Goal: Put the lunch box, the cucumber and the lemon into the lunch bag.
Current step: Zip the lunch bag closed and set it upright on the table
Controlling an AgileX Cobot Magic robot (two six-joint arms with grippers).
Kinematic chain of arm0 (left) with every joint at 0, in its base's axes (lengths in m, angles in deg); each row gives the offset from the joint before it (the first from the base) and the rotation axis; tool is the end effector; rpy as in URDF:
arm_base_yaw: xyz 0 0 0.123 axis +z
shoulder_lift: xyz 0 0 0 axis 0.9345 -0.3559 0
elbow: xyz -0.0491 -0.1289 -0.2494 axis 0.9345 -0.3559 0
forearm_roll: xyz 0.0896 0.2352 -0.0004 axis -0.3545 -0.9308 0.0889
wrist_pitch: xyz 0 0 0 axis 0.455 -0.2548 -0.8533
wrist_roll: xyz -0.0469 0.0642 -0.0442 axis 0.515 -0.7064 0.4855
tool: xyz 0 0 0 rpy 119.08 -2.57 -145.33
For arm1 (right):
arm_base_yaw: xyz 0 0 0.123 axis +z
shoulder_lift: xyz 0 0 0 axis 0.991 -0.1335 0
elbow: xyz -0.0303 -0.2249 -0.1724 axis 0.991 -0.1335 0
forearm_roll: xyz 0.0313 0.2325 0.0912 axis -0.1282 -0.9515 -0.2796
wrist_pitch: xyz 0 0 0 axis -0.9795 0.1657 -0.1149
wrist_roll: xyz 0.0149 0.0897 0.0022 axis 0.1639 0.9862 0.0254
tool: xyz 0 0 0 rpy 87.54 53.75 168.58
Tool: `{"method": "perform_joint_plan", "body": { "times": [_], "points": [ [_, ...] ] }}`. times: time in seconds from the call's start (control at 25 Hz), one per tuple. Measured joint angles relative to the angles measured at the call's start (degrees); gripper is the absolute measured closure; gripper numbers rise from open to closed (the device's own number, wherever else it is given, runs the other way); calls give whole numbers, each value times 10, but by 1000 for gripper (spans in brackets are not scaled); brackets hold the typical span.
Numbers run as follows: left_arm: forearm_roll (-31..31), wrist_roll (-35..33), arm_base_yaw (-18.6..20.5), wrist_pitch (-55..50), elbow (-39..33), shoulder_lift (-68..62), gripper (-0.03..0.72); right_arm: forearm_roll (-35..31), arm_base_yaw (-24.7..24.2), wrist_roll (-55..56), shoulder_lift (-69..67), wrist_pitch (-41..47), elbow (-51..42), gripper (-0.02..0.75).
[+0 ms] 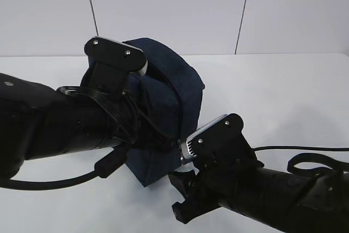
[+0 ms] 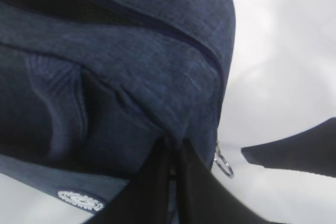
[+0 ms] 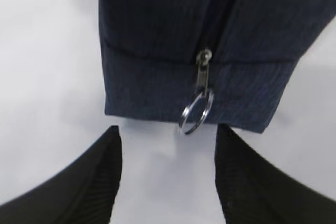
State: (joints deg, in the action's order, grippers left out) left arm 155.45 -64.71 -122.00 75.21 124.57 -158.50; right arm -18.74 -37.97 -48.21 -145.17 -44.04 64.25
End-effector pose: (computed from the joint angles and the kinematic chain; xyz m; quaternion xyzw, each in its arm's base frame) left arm 0.2084 -0.2329 0.2076 0.2245 0.8741 -0.1279 0.4113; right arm 0.2122 0.1949 0.1235 -0.2782 0.8458 0.1486 0.4303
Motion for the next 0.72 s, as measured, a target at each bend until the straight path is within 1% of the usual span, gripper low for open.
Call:
{"method": "perform_joint_plan", "body": {
  "times": [0.12,0.48,0.72],
  "points": [
    [0,0,0,0,0,0,695,0,0,1,0,-16,0,308],
    [0,0,0,0,0,0,695,0,0,2,-26,-27,1,309],
    [0,0,0,0,0,0,695,-7,0,2,-36,-57,1,310]
  ]
}}
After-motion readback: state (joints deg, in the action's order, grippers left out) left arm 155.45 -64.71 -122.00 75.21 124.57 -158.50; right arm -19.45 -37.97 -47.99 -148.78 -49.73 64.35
